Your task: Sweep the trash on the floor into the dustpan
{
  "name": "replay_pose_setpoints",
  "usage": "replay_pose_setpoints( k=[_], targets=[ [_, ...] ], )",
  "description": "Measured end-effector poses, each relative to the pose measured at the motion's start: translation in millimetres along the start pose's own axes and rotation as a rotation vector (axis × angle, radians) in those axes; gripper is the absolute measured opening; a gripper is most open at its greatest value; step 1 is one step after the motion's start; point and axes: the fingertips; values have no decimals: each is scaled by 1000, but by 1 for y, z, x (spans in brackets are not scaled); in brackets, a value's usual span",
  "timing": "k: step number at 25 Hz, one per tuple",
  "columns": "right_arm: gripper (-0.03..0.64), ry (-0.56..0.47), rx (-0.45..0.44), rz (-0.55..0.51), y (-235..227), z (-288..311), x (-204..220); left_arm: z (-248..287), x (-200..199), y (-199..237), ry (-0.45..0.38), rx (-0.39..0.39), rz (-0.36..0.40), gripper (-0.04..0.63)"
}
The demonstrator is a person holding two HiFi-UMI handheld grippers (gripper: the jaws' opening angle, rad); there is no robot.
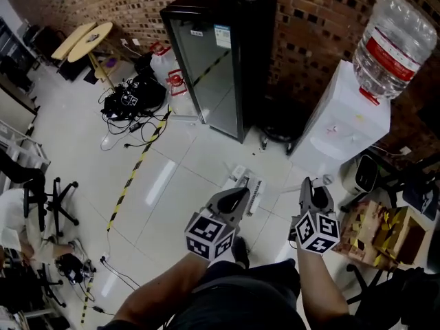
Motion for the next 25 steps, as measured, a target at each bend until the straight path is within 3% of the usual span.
replay_pose_setpoints(
  k=[4,10,16,20,25],
  targets=[
    [112,-41,-25,-54,-27,-34,-32,27,-12,-42,14,58,54,5],
    [112,-105,-25,-98,-84,-105,-91,47,-44,-112,-40,140,81,5],
    [112,-148,47,-67,-160,-179,-149,67,-74,-169,-61,156,78,5],
    [112,-157,37,-73,-184,-220,-176,74,-92,-194,-54,103,35,3],
    [113,-153,55,-67,-220,-256,-199,79,-123,-251,-110,175,53,5]
  ],
)
Point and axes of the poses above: the fingertips, and each gripper's own axes: z forward along the fingers, y to its left, x out of its underside, and after that the axes turned 1 degree about x, right-handed
